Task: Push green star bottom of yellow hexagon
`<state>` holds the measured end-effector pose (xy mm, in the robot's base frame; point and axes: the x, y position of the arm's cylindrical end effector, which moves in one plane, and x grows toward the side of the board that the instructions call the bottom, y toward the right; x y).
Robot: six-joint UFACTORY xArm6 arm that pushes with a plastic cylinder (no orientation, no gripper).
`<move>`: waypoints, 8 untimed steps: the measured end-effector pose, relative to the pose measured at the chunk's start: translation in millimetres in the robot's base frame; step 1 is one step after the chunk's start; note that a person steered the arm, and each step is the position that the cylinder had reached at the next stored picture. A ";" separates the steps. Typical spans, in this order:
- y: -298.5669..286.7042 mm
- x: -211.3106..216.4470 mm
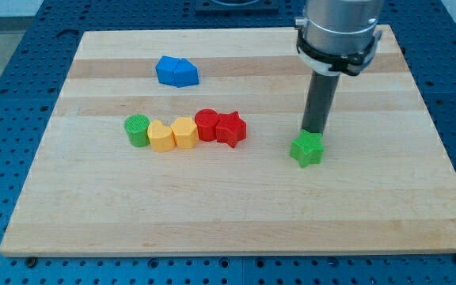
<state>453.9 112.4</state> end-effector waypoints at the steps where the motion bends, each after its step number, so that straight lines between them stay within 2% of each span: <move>1: 47.4 -0.7; 2: 100.5 1.0; 5: -37.7 27.2; 6: -31.7 31.7; 7: -0.3 31.8; 8: -18.1 35.9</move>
<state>489.8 94.4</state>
